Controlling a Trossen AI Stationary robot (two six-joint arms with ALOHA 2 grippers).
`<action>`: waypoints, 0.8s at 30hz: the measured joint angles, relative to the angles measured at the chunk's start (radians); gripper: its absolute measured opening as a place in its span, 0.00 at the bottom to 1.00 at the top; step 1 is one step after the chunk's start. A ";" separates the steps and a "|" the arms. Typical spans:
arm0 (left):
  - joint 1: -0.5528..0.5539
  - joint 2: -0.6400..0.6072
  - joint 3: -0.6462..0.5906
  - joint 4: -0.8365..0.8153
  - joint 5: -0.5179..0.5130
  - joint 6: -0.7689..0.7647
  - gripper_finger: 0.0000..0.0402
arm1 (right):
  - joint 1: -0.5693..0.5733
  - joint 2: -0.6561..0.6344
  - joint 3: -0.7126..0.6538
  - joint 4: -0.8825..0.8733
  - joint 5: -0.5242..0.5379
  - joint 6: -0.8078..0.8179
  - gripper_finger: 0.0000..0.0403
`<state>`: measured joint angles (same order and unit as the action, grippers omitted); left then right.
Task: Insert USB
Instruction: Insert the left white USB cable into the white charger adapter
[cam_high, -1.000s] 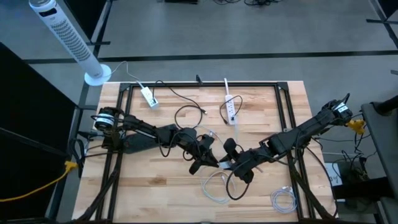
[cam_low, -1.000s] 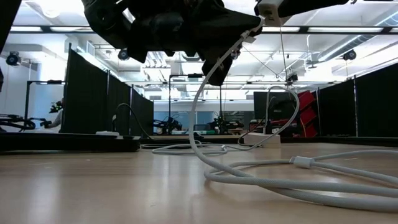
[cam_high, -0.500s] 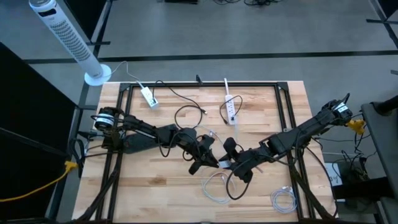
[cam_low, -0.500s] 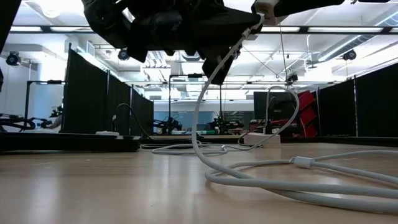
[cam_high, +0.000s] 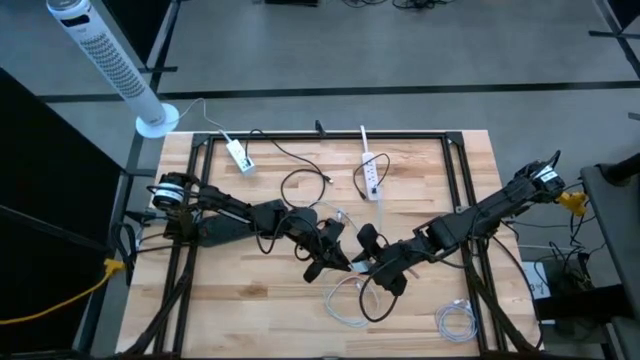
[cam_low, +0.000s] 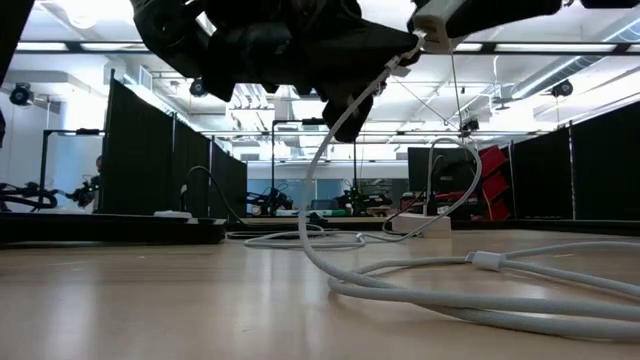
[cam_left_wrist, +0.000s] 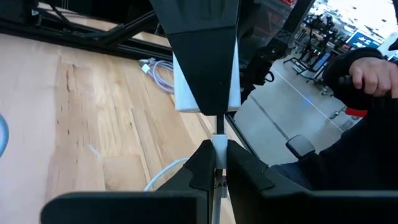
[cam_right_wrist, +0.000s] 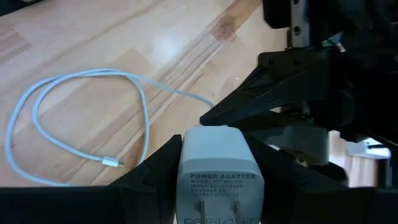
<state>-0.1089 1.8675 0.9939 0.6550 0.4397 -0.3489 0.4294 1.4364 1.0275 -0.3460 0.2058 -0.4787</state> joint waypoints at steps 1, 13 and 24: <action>0.000 0.000 0.000 -0.001 0.000 0.000 0.04 | 0.000 0.003 -0.001 -0.004 -0.001 0.000 0.35; 0.000 0.010 0.001 0.005 -0.004 0.010 0.04 | 0.000 -0.002 -0.002 0.047 0.058 -0.020 0.35; 0.000 0.016 0.002 0.015 -0.011 0.008 0.04 | -0.002 -0.004 -0.001 0.021 0.008 0.034 0.35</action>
<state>-0.1085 1.8832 0.9958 0.6703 0.4286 -0.3408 0.4274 1.4326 1.0267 -0.3253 0.2140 -0.4445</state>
